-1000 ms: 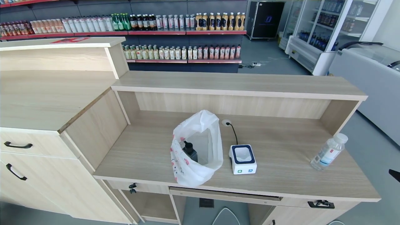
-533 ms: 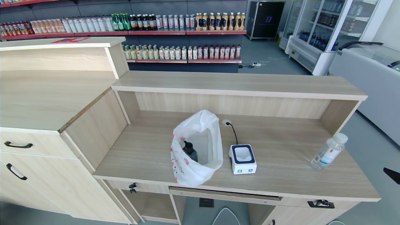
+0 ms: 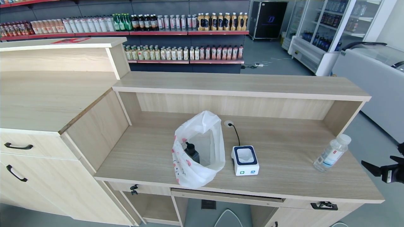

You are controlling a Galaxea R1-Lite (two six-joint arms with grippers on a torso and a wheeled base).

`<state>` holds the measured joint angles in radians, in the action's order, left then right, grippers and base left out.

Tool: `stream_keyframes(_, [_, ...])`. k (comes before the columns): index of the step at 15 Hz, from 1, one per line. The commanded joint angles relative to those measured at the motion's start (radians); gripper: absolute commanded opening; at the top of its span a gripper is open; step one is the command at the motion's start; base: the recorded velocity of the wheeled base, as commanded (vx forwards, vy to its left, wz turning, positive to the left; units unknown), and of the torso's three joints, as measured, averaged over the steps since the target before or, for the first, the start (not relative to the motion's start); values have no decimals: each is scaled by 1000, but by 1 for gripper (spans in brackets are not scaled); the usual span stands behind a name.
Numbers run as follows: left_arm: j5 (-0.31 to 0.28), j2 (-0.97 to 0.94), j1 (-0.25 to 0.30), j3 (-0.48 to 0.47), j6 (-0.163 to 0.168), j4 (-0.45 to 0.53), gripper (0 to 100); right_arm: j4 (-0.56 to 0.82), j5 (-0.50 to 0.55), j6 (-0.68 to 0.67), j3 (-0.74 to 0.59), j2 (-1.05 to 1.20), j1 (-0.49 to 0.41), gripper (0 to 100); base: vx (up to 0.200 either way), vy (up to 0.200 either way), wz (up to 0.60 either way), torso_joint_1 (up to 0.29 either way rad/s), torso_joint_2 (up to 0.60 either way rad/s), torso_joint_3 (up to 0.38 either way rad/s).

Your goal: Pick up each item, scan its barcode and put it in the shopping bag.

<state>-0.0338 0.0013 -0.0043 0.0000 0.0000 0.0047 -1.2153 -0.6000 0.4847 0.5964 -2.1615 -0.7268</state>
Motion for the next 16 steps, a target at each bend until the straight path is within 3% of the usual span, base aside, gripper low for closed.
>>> stream_keyframes(1, [0, 0, 1, 0, 0, 0, 100, -13, 0, 0, 20, -49, 40, 100, 0, 0, 0, 0, 0, 0])
stream_keyframes(16, [0, 0, 0, 0, 0, 0, 100, -99, 9, 3, 160, -221, 168, 100, 0, 0, 0, 0, 0, 0])
